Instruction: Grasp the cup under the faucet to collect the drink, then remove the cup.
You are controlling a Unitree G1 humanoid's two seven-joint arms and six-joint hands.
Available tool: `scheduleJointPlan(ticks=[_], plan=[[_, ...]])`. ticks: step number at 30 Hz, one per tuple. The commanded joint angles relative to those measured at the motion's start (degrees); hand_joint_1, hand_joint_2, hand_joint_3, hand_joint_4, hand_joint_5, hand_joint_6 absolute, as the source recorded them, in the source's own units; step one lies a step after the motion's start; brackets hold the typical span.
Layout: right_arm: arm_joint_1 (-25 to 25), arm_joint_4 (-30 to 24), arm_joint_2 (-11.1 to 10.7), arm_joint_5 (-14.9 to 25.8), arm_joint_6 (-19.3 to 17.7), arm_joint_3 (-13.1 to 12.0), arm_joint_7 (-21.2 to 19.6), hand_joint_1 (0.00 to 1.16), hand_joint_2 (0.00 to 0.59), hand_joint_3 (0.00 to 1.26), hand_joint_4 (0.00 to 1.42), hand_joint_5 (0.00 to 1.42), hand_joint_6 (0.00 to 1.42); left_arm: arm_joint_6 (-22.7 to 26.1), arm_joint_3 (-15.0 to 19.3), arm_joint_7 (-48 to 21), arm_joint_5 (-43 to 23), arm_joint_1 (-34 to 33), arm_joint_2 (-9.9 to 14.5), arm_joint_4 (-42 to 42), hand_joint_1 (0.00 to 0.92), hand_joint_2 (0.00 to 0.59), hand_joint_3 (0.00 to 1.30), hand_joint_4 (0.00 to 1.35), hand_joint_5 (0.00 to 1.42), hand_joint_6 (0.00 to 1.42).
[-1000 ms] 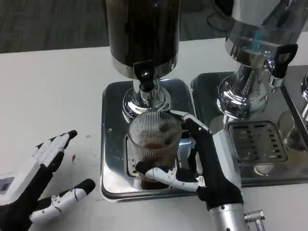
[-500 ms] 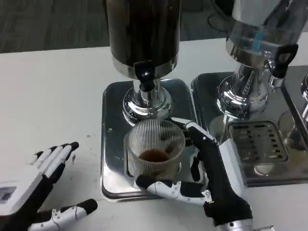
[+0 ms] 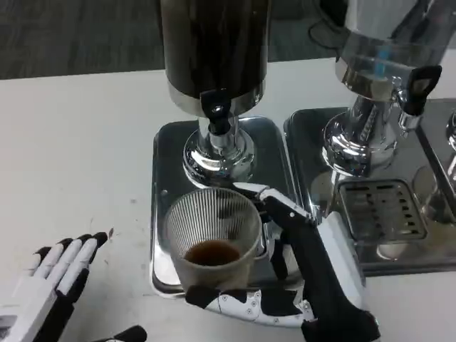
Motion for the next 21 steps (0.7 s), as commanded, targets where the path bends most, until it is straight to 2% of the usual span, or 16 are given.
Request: scheduleJointPlan(ticks=[1, 5, 11, 21], plan=[[1.0, -2.9, -0.6, 2.4, -2.7, 0.1, 1.8, 0.99, 0.118, 0.57, 0.65, 0.92, 1.35, 2.2, 0.6, 0.3, 0.6, 3.0, -1.9, -4.4, 0.000, 0.100, 0.00, 0.00, 0.00, 0.00], [3.1, -5.0, -1.2, 3.9, -3.2, -1.1, 2.8, 0.99, 0.118, 0.57, 0.65, 0.92, 1.35, 4.1, 0.2, -0.5, 1.0, 4.3, -3.4, -6.9, 0.000, 0.103, 0.00, 0.00, 0.00, 0.00], [5.0, -7.2, -2.2, 5.7, -3.6, -1.1, 5.9, 0.99, 0.117, 0.57, 0.65, 0.92, 1.37, 5.3, 0.6, -1.5, 0.9, 6.0, -3.4, -9.2, 0.000, 0.103, 0.00, 0.00, 0.00, 0.00], [5.2, -7.0, -1.0, 5.9, -3.6, -2.1, 6.5, 0.99, 0.122, 0.57, 0.66, 0.93, 1.37, 6.5, -0.3, -1.1, 1.0, 5.6, -4.3, -9.1, 0.000, 0.103, 0.00, 0.00, 0.00, 0.00]])
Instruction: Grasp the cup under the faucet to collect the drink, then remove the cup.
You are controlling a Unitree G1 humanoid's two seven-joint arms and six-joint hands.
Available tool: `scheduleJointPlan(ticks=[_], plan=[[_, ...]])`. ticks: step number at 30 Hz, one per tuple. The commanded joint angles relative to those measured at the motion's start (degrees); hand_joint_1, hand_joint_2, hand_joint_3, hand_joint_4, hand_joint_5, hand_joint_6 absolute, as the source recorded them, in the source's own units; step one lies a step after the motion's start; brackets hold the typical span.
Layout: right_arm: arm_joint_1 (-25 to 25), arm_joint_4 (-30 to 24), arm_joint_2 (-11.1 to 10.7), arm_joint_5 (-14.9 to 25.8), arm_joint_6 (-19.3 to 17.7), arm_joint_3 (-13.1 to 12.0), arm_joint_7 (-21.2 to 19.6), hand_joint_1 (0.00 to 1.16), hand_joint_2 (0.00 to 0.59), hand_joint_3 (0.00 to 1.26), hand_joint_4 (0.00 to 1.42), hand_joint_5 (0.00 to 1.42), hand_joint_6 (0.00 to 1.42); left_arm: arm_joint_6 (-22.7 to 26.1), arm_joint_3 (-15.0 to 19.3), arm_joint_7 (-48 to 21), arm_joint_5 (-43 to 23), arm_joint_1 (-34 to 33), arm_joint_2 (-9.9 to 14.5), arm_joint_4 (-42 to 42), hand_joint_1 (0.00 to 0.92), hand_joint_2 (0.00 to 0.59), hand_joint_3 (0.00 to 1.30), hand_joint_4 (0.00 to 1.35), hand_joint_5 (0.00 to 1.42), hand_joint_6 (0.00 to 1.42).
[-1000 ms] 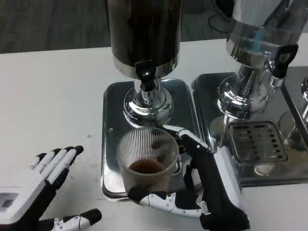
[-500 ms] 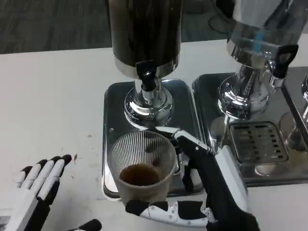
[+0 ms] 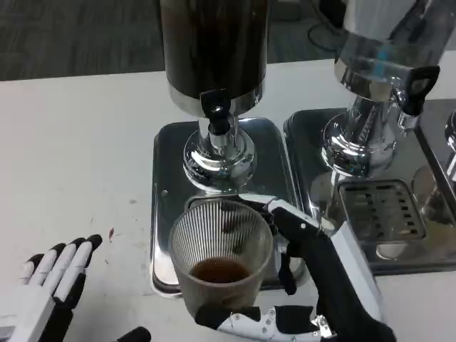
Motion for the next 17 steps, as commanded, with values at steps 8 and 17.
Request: scheduleJointPlan(ticks=[8, 17], plan=[[-0.5, -0.8, 1.8, 1.7, -1.7, -0.5, -0.3, 0.99, 0.124, 0.57, 0.66, 0.93, 1.37, 1.1, -0.8, -0.5, 0.8, -0.7, -0.2, -0.7, 0.000, 0.104, 0.00, 0.00, 0.00, 0.00], [-1.9, 0.5, 1.6, 2.8, -1.8, -1.0, 0.6, 0.98, 0.123, 0.57, 0.67, 0.93, 1.37, 2.2, -2.0, -0.4, 0.7, -1.5, -1.1, 0.2, 0.000, 0.104, 0.00, 0.00, 0.00, 0.00]])
